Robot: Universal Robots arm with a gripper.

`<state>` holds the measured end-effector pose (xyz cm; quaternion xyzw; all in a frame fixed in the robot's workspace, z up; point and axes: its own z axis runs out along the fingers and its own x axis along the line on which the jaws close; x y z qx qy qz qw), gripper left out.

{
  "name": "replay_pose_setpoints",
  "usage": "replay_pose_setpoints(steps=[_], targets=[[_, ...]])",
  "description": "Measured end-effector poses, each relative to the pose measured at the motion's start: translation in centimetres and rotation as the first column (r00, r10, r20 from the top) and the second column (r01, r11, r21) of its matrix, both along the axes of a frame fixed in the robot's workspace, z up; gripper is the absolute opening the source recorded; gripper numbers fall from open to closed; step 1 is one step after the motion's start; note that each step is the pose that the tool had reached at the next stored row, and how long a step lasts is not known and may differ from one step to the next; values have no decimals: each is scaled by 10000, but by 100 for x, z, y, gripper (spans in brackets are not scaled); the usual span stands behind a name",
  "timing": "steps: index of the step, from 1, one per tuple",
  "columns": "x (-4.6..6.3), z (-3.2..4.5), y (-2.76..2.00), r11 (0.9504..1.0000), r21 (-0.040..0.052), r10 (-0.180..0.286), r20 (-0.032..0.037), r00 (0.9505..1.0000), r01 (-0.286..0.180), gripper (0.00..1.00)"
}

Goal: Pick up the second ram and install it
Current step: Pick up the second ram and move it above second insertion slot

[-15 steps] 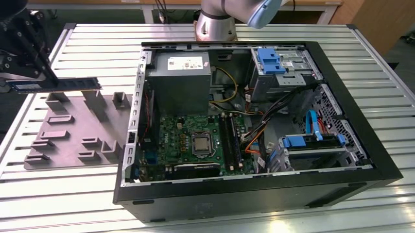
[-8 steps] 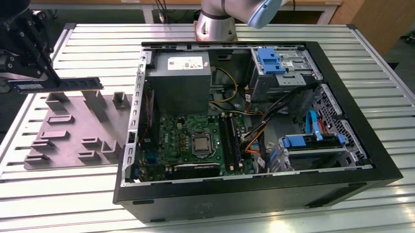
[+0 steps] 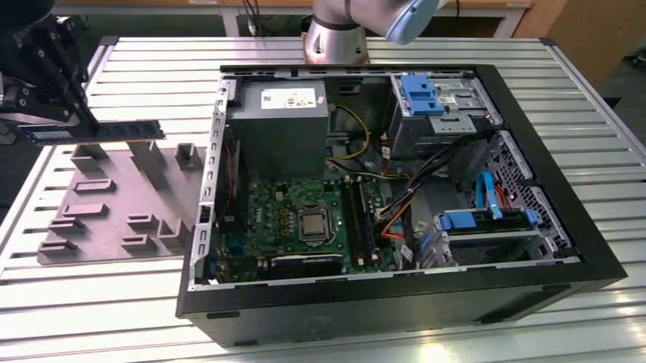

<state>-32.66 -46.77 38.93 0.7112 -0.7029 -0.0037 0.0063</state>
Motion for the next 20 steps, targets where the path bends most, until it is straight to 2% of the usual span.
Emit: replay_pose_setpoints(steps=[20], targets=[[115, 0, 0, 10000, 0, 0, 0, 10000, 0, 14]])
